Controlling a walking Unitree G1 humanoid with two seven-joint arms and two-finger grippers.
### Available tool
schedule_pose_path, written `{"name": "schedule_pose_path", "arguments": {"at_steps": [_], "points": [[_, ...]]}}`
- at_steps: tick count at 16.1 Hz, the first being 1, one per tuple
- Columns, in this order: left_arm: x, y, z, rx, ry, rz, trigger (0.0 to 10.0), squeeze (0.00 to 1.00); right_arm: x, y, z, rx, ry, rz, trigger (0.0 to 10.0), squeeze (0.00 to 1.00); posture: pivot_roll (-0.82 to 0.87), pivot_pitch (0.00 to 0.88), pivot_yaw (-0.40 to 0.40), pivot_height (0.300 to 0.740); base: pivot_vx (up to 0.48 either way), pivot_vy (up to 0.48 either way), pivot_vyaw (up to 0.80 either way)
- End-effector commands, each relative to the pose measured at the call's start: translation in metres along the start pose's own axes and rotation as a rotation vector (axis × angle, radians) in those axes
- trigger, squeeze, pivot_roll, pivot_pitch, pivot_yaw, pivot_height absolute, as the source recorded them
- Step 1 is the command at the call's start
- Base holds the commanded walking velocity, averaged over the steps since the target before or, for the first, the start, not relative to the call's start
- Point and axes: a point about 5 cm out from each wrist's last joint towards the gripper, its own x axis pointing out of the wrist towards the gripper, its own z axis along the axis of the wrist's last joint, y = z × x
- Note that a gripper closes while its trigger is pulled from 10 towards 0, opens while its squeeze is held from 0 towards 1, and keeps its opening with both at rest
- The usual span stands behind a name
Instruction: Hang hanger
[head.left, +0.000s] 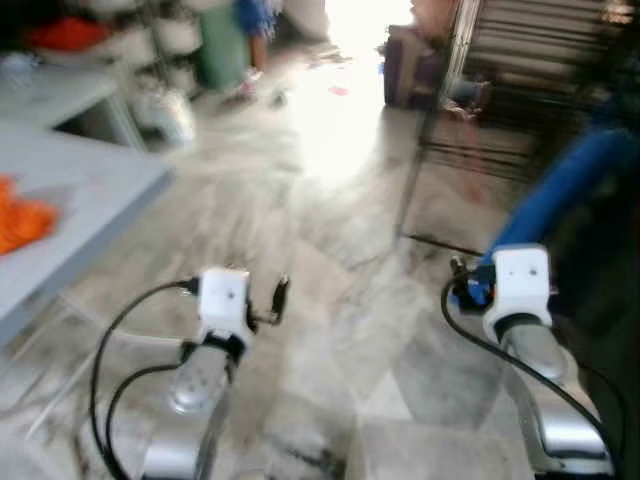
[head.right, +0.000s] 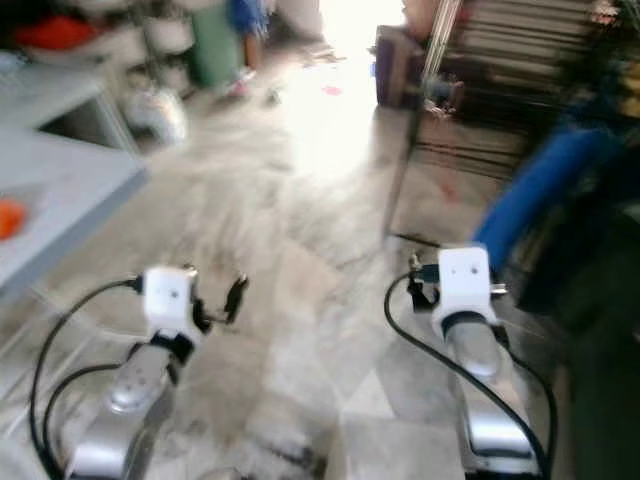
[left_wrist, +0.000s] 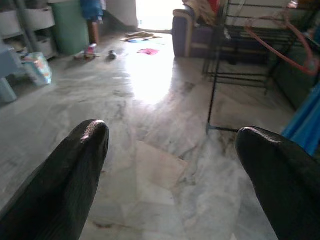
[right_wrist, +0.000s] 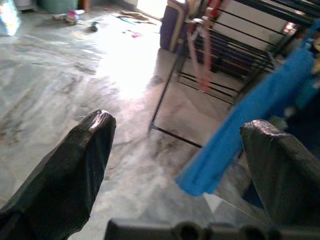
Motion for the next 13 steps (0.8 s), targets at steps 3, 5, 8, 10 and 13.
{"name": "schedule_pose_path", "arguments": {"at_steps": [3, 5, 8, 10, 13], "points": [[0.002, 0.003, 0.004, 0.014, -0.009, 0.005, 10.0, 0.0, -0.003, 0.007, 0.002, 0.011, -0.009, 0.021, 10.0, 0.0, 0.04, 0.119, -0.012, 0.74, 0.0, 0.0, 0.8], [0.003, 0.005, 0.006, 0.022, -0.011, 0.0, 10.0, 0.0, -0.004, 0.009, 0.001, 0.015, -0.008, 0.023, 10.0, 0.0, 0.04, 0.117, -0.007, 0.74, 0.0, 0.0, 0.8], [0.0, 0.014, 0.005, 0.064, -0.005, 0.05, 10.0, 0.0, -0.005, 0.009, -0.001, 0.029, -0.001, 0.022, 10.0, 0.0, 0.06, 0.1, 0.004, 0.74, 0.0, 0.0, 0.8], [0.0, 0.019, 0.005, 0.086, -0.005, 0.102, 10.0, 0.0, -0.004, 0.011, -0.001, 0.039, -0.002, 0.035, 10.0, 0.0, 0.06, 0.1, 0.004, 0.74, 0.0, 0.0, 0.8], [-0.003, 0.033, 0.005, 0.15, -0.007, 0.242, 10.0, 0.0, -0.001, 0.019, 0.004, 0.025, -0.036, 0.101, 10.0, 0.0, 0.08, 0.088, -0.011, 0.74, 0.0, 0.0, 0.8]]}}
